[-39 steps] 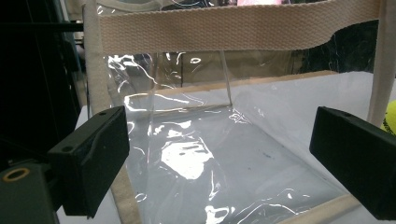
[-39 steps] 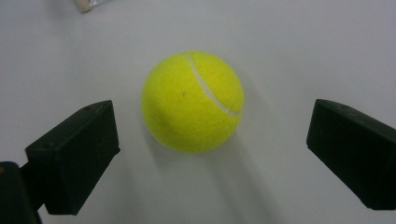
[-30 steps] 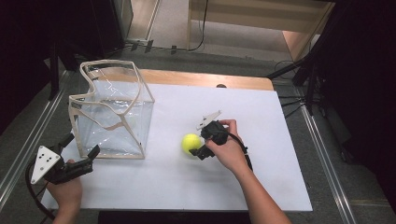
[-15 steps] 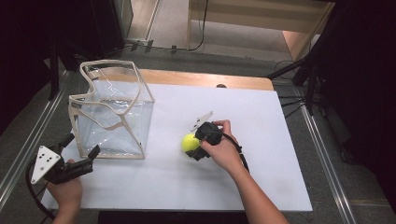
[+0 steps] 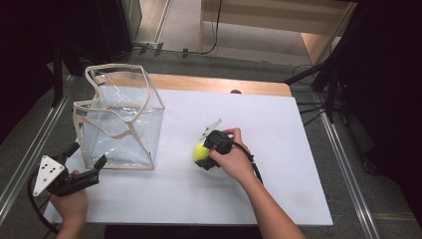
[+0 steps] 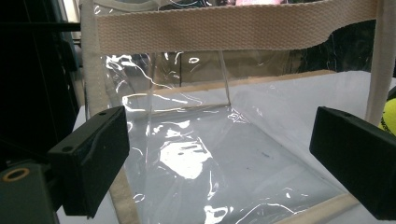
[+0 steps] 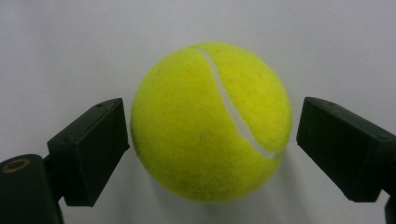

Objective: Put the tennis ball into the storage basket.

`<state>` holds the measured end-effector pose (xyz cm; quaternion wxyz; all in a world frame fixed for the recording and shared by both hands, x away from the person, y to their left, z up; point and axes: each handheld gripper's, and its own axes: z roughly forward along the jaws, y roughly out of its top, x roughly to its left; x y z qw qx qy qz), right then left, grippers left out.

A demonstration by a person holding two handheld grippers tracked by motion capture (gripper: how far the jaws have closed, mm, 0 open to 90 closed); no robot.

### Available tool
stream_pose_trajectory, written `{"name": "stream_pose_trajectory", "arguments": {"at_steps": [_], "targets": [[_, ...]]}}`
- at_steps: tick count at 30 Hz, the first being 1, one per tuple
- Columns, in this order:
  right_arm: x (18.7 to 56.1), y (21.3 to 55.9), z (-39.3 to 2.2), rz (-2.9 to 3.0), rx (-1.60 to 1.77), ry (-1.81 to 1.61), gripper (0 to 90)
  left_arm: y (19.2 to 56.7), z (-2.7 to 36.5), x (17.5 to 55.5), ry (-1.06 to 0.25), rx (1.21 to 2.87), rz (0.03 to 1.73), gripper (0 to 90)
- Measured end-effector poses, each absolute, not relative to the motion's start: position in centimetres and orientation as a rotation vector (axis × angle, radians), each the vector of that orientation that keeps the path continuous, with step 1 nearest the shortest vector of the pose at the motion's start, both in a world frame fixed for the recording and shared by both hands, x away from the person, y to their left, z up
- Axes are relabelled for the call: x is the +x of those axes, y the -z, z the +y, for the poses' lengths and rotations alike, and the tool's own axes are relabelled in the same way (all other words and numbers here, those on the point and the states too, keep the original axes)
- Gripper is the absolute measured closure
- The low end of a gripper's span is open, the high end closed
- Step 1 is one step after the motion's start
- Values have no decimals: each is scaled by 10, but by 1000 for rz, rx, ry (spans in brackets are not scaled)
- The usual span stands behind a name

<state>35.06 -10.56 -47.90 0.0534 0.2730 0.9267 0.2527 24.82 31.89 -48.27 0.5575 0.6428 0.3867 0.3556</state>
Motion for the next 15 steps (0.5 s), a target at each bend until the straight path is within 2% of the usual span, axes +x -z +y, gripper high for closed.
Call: {"name": "stream_pose_trajectory", "arguments": {"at_steps": [3, 5, 12, 13, 15], "targets": [[351, 481, -104, 2830, 825, -751, 78, 483, 319, 248, -838, 1516, 913, 54], [351, 482, -103, 2825, 828, -753, 128, 483, 319, 248, -839, 1516, 913, 54], [352, 485, -100, 2836, 814, -744, 137, 483, 319, 249, -838, 1518, 911, 54], [352, 486, -99, 2835, 827, -723, 201, 483, 319, 249, -838, 1517, 912, 54], [353, 487, -98, 2836, 816, -730, 223, 483, 319, 248, -838, 1517, 914, 54]]}}
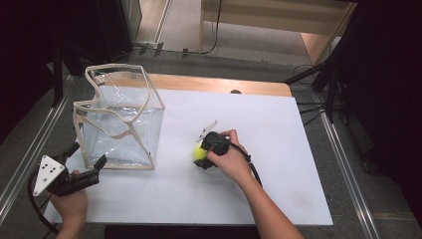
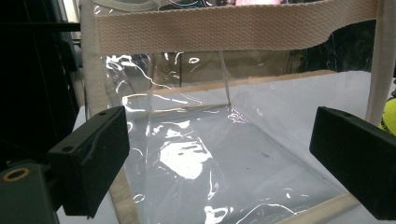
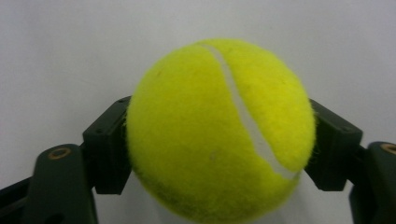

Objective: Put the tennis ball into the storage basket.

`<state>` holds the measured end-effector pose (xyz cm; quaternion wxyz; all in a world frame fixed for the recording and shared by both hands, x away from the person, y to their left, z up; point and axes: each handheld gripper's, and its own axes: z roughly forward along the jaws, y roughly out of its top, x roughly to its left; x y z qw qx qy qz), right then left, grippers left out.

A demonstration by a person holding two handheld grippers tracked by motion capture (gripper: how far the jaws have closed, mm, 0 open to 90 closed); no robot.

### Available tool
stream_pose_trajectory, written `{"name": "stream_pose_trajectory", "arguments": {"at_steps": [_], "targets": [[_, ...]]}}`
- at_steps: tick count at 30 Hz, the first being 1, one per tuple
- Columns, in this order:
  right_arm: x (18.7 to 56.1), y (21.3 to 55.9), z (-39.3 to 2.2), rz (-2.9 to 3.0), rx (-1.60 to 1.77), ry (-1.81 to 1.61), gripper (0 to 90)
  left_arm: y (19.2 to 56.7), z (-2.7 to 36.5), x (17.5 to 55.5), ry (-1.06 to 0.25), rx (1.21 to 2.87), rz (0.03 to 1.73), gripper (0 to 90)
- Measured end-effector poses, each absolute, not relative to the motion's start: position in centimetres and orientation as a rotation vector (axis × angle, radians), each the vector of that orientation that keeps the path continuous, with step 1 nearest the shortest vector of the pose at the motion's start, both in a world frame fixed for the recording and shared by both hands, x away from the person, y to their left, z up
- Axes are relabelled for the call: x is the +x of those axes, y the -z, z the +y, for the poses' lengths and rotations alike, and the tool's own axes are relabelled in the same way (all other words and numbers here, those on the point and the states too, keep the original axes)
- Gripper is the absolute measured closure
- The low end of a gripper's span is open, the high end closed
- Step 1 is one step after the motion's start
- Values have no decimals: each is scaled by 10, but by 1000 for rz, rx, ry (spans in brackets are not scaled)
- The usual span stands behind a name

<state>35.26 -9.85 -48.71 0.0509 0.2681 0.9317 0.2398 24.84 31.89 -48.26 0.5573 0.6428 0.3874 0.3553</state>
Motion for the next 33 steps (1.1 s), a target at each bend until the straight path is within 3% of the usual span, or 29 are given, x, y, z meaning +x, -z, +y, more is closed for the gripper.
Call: {"name": "stream_pose_trajectory", "arguments": {"at_steps": [18, 33], "targets": [[355, 478, -97, 2844, 798, -771, 235, 483, 319, 249, -839, 1521, 913, 53], [362, 463, -68, 2878, 735, -819, 235, 483, 319, 249, -835, 1511, 916, 53]]}}
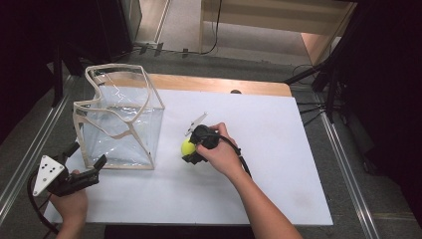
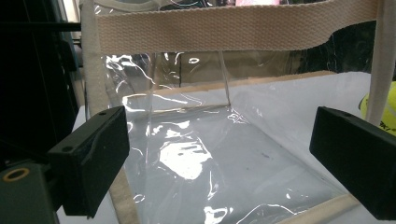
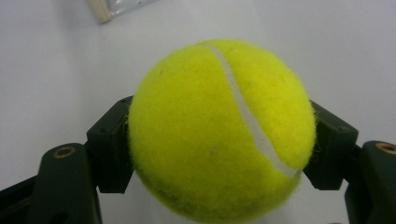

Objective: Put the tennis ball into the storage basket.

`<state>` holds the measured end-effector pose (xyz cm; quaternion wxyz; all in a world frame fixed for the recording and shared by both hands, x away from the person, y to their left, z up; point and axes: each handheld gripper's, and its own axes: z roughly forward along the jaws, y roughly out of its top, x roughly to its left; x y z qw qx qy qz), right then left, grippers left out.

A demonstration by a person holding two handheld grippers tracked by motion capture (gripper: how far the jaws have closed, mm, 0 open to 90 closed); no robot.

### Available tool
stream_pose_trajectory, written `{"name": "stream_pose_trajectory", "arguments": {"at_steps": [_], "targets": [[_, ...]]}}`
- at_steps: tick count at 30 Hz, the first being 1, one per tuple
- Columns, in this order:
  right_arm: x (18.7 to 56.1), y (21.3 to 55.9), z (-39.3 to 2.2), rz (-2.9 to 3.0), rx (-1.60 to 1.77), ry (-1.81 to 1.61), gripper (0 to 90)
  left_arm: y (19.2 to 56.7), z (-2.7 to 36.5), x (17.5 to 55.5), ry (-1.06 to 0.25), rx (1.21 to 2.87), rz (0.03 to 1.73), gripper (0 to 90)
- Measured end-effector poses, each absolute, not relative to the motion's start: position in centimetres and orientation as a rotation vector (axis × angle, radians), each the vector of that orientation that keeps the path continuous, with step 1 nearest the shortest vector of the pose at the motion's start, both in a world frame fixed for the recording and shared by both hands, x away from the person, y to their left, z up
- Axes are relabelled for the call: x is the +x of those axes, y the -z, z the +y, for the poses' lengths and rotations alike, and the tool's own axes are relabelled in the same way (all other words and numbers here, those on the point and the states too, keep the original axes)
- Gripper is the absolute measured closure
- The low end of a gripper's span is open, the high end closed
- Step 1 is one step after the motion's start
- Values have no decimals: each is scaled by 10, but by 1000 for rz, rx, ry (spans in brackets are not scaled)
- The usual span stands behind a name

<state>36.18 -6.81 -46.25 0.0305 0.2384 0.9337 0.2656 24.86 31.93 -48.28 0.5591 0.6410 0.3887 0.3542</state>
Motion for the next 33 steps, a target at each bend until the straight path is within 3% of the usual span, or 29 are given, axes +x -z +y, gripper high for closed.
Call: {"name": "stream_pose_trajectory", "arguments": {"at_steps": [33], "targets": [[374, 445, -19, 2899, 628, -915, 237, 483, 320, 249, -829, 1507, 913, 54]]}}
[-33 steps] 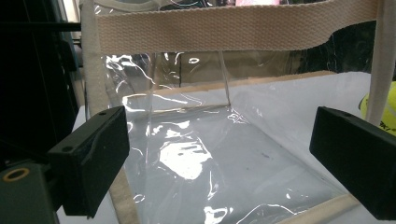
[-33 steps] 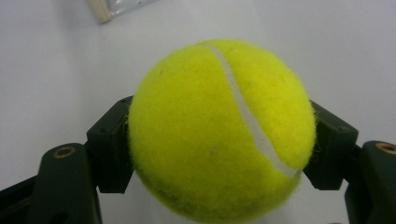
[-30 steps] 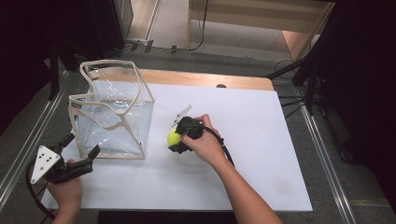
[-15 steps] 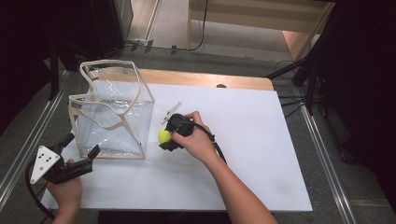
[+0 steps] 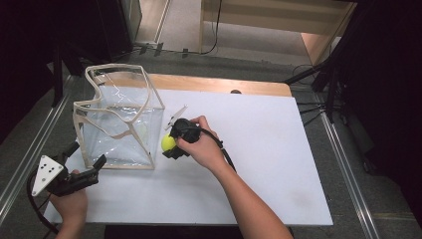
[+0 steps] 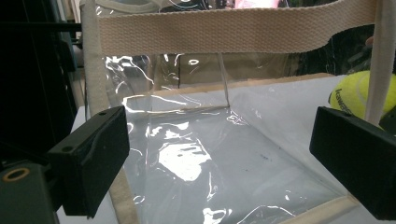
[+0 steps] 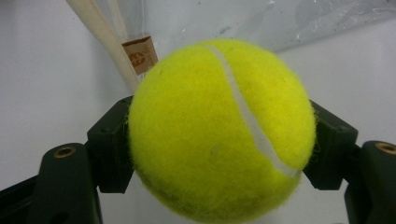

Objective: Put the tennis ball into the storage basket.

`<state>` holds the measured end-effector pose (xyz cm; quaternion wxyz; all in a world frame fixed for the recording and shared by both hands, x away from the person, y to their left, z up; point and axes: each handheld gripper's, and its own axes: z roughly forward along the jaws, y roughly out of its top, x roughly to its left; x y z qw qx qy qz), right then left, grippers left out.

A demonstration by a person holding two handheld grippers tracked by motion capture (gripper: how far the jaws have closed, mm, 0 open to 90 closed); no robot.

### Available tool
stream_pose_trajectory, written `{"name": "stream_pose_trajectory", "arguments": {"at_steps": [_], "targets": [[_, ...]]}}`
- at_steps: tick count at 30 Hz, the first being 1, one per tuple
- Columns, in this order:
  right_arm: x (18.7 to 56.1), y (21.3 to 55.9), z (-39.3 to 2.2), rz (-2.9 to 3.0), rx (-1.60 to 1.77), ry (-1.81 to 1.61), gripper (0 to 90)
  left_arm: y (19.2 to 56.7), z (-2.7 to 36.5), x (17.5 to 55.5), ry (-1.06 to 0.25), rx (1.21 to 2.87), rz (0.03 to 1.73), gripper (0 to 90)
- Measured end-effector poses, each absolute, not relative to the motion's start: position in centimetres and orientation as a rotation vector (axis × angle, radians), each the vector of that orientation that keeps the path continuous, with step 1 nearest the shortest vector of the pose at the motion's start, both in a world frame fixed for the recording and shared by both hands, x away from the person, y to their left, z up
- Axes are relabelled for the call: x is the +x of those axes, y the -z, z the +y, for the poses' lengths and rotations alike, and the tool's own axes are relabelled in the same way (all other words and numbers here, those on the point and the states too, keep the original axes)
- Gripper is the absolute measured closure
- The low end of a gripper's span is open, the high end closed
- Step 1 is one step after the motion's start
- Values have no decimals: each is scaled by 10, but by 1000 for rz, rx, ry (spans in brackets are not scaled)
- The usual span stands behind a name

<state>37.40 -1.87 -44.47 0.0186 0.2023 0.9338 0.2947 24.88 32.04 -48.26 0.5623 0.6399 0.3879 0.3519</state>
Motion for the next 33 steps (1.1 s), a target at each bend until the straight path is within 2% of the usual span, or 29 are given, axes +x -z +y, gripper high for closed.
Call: {"name": "stream_pose_trajectory", "arguments": {"at_steps": [33], "targets": [[380, 405, -15, 2864, 582, -974, 236, 483, 319, 249, -831, 1505, 910, 54]]}}
